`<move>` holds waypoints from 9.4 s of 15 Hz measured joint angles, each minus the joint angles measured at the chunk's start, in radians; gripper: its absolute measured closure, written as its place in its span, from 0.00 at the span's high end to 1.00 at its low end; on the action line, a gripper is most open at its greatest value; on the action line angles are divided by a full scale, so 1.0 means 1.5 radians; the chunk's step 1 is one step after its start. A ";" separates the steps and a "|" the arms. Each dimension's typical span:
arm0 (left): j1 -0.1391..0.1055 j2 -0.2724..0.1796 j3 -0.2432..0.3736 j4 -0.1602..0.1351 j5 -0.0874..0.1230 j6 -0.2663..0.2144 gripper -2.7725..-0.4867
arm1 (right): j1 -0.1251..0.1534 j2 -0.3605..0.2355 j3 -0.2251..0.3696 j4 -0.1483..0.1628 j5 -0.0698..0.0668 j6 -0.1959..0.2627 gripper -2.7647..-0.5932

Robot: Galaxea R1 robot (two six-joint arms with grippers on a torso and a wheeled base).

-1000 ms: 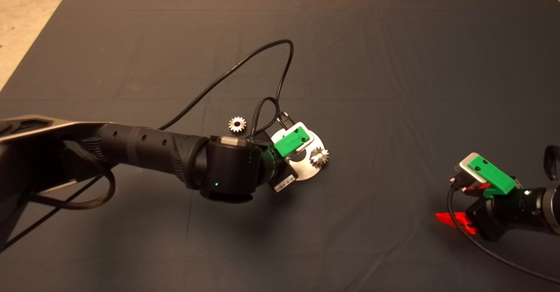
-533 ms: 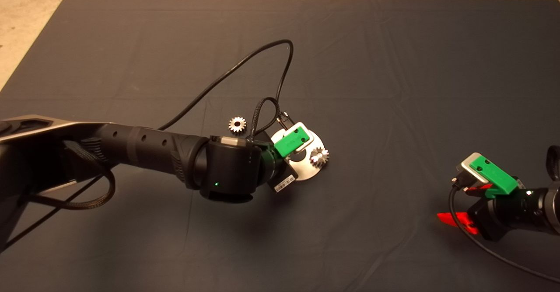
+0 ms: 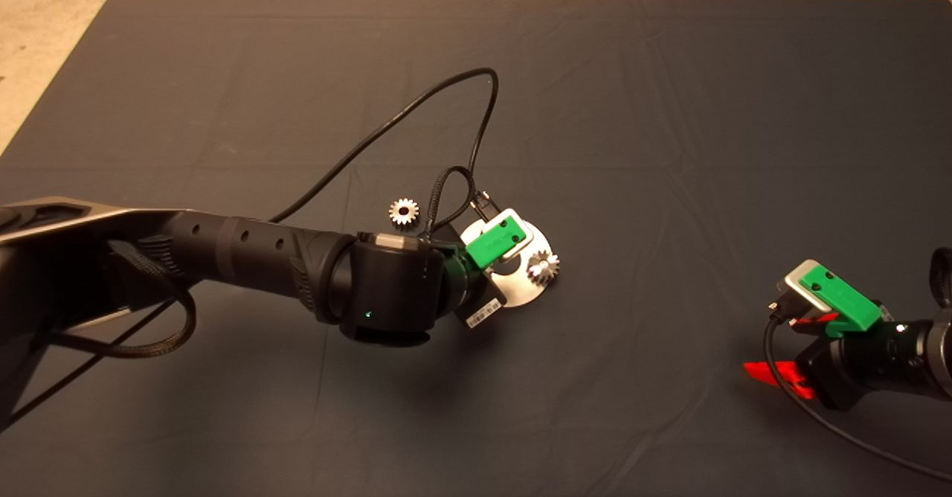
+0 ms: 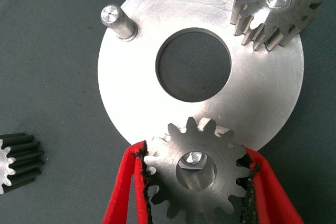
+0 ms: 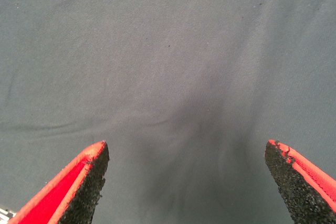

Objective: Install three planetary gears onto the carrier pins

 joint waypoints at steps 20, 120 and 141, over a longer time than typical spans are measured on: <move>0.010 0.002 -0.005 0.004 -0.005 0.000 0.08 | 0.000 -0.024 0.000 0.000 0.012 -0.010 0.74; -0.078 -0.074 0.022 -0.053 -0.040 -0.035 0.56 | 0.000 -0.029 -0.001 0.000 0.014 -0.046 0.74; -0.079 -0.139 -0.077 -0.055 -0.152 0.000 0.56 | 0.000 -0.031 -0.001 0.000 0.014 -0.047 0.74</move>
